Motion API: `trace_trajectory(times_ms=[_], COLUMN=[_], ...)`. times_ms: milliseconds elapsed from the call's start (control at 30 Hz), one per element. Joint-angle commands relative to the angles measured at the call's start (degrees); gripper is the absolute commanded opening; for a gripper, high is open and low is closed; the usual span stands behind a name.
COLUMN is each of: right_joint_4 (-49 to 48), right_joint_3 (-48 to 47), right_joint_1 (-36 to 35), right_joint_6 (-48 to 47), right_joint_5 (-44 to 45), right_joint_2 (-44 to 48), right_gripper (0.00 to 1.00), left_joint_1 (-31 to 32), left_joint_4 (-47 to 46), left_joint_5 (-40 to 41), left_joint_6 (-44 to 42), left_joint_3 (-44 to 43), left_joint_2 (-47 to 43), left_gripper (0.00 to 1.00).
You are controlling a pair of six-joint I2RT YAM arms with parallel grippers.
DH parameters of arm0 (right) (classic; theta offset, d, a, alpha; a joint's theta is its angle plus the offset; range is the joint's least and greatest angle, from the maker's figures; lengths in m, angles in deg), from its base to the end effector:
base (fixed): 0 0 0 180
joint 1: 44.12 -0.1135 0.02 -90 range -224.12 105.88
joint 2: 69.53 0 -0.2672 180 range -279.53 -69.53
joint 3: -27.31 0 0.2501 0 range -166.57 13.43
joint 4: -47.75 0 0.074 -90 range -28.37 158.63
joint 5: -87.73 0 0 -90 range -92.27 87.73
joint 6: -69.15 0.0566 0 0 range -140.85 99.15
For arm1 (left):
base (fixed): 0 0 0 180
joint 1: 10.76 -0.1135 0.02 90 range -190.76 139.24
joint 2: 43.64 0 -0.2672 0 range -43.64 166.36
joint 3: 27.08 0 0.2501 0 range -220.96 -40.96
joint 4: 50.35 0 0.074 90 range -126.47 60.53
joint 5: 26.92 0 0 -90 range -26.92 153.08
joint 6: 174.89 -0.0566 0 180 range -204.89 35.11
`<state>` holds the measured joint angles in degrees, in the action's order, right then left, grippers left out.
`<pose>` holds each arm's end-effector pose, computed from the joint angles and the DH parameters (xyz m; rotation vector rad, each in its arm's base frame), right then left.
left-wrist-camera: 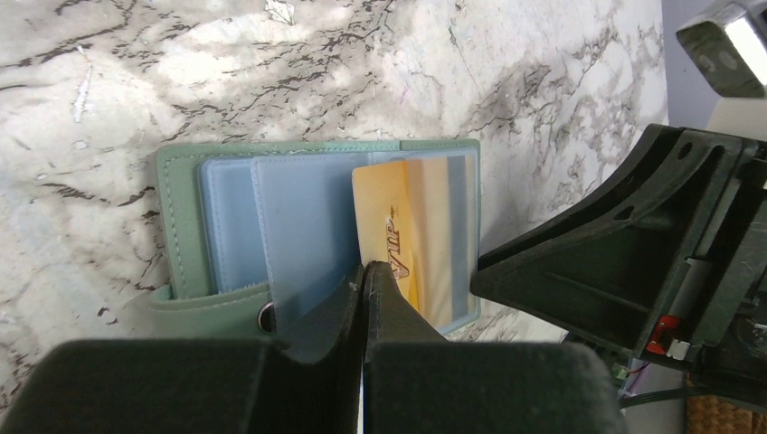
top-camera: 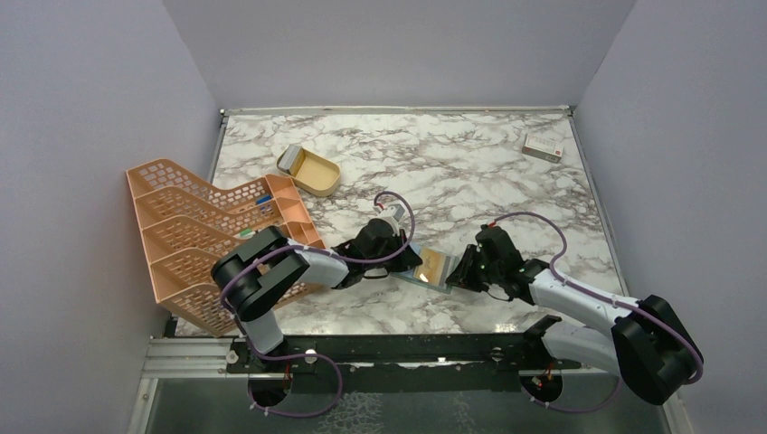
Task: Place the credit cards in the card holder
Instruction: Insert the credit card into the card holder.
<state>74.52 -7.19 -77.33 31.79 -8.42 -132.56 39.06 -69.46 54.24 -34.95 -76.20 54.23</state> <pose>0.1579 0.1106 0.1251 0.4092 2.6577 0.6778 0.2091 -0.2611 0.1259 0.1019 2.3204 -1.1474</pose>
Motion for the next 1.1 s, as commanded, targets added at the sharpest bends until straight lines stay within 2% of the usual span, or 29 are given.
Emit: trace_trajectory(times_ms=[0,100,267,433,500,733,900,1067], right_joint_4=[1.4,1.3,4.9,6.1,7.7,7.4,3.4,-0.6], right_joint_3=[-0.1,-0.4,-3.1,-3.8,-4.8,-4.7,-2.2,-0.7], right_joint_1=[-0.3,-0.3,-0.3,-0.2,-0.3,-0.3,-0.2,-0.3], right_joint_6=[-1.2,-1.2,-2.7,-6.9,-7.3,-8.7,-8.4,-9.4], right_joint_5=[2.4,2.5,2.5,-0.4,-1.0,0.1,-1.8,-2.2], right_joint_2=[-1.6,-1.5,0.1,4.0,3.3,2.6,2.1,-0.4], right_gripper=[0.21,0.21,0.27,0.31,0.32,0.30,0.27,0.24], left_joint_1=[0.5,0.5,0.0,-0.1,-0.1,0.2,0.4,1.8], left_joint_4=[2.1,2.2,4.5,9.3,9.9,10.9,10.6,9.8], left_joint_5=[-4.9,-4.4,-2.3,-0.9,-0.3,-1.0,-3.3,-3.8], left_joint_6=[-1.2,0.2,0.2,-0.9,-0.7,0.2,2.1,3.9], left_joint_3=[-1.1,-1.2,-2.3,-4.4,-4.6,-6.2,-6.6,-7.8], left_joint_2=[2.7,2.9,0.3,-3.0,-3.6,-1.7,1.0,2.8], left_gripper=[0.00,0.01,0.26,0.46,0.52,0.55,0.56,0.50])
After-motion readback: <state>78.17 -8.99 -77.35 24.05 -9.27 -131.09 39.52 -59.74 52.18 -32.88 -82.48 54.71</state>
